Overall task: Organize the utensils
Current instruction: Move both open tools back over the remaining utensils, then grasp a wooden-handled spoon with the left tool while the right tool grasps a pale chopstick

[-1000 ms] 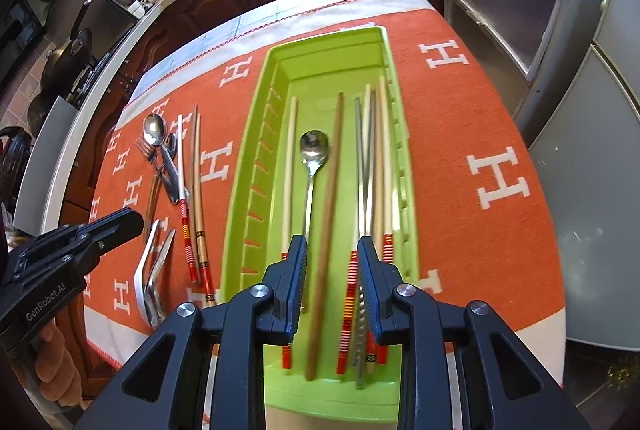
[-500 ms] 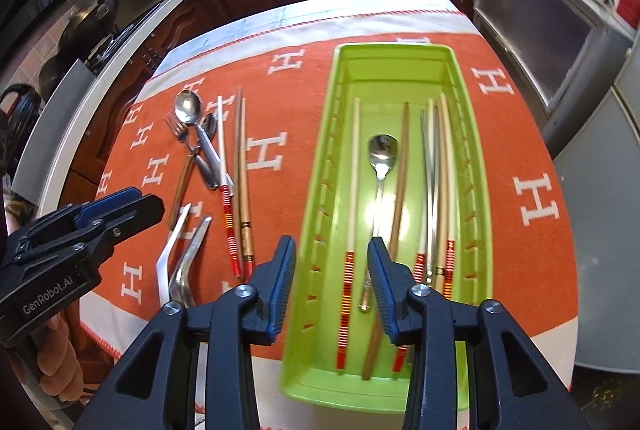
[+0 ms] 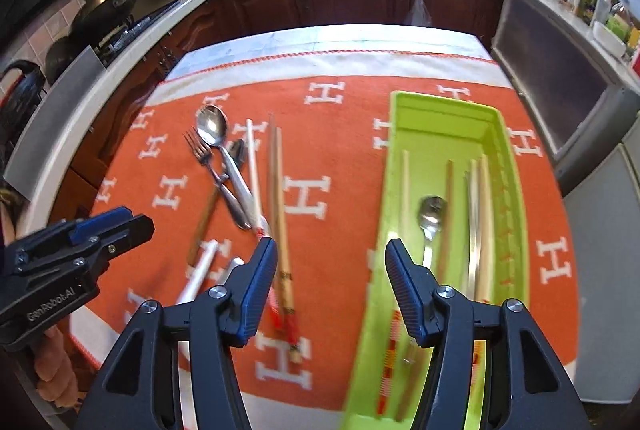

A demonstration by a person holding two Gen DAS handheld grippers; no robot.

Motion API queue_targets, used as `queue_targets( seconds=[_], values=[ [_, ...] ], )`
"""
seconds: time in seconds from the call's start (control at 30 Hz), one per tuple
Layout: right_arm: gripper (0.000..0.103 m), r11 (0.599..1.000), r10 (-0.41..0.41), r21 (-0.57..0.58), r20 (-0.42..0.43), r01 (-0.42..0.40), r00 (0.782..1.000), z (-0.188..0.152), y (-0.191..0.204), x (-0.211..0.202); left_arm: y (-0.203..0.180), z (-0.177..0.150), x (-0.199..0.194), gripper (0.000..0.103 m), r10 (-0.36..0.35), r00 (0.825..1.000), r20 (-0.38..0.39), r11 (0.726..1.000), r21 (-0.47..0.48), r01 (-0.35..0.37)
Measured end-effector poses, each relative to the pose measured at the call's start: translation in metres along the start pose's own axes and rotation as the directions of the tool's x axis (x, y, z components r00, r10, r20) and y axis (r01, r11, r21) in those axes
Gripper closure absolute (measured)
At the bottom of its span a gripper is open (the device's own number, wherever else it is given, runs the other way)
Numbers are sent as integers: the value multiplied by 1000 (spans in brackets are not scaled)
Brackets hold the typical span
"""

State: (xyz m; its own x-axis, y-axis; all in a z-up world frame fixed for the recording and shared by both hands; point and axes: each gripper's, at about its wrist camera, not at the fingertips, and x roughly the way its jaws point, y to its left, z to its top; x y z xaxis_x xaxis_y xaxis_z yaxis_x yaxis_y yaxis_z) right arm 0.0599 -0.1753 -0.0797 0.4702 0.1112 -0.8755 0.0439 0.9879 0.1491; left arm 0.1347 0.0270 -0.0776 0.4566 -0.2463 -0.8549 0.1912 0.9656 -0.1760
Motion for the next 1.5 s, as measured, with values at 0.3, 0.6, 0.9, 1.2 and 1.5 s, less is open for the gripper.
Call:
queue_targets(
  seconds=[0.3, 0.6, 0.9, 1.2, 1.5],
  values=[
    [70, 995, 94, -18, -115, -97, 989, 41, 16, 57, 41, 14, 23, 70, -1, 1000, -22, 998, -67, 0],
    [75, 988, 125, -72, -173, -139, 977, 47, 34, 94, 34, 22, 61, 70, -49, 995, -83, 998, -33, 46],
    [77, 981, 125, -124, -186, -149, 975, 47, 50, 112, 7, 30, 102, 70, -54, 988, -145, 998, 24, 58],
    [83, 972, 134, -164, -194, -166, 972, 49, 59, 130, 0, 34, 124, 80, -20, 990, -139, 998, 62, 29],
    [84, 959, 139, -220, -187, -179, 972, 50, 75, 146, 13, 31, 120, 98, -44, 988, -145, 998, 30, 49]
  ],
)
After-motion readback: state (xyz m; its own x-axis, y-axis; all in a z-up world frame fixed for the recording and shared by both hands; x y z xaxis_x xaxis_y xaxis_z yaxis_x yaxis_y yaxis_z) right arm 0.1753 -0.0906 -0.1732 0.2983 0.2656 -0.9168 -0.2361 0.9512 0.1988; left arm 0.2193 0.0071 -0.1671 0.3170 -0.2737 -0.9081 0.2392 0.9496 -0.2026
